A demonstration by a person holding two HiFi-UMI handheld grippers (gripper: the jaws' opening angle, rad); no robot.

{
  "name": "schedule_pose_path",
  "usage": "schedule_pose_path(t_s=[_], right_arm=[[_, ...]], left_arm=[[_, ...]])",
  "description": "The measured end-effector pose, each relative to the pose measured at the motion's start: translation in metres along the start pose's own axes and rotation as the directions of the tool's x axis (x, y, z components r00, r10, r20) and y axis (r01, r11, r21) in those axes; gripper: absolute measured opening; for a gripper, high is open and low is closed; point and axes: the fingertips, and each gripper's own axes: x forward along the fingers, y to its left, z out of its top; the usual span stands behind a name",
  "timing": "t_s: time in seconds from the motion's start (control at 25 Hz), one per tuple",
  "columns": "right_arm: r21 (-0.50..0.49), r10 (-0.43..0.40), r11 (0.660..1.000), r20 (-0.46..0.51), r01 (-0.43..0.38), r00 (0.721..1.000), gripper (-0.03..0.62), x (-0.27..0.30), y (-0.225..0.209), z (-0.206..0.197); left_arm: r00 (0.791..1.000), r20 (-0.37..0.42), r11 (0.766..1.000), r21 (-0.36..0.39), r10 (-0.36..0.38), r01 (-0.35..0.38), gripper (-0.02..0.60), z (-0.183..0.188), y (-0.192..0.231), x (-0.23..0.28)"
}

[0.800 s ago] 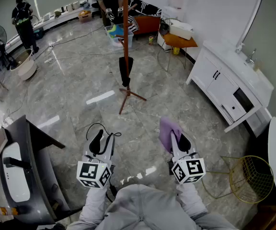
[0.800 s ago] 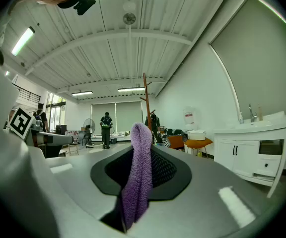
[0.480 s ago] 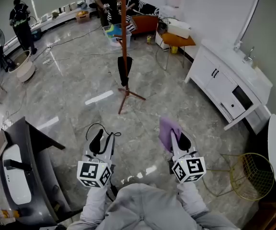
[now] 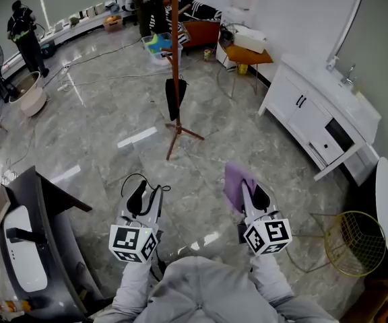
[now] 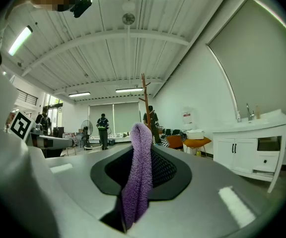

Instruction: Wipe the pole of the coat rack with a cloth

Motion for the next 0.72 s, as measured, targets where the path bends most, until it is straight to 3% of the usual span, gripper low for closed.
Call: schedule_pose_path(t_s=[0.36,0.72], right_arm=[[0.031,-0.080,0.996,0.010,0.080,0.997,0.066,-0.007,0.020,-0.016],[0.034,-0.109,0.994,0.005,0.108,0.994,0.066,0.026,0.016,-0.019]], left_arm=[[0.998,-0.011,0.998,0.007,-0.068,0.068,0.170,-0.010,0.022,-0.003],[0.997,-0.011,0.997,-0.002,-0.072,0.072,0.170,-0.008,0.049,0.025]])
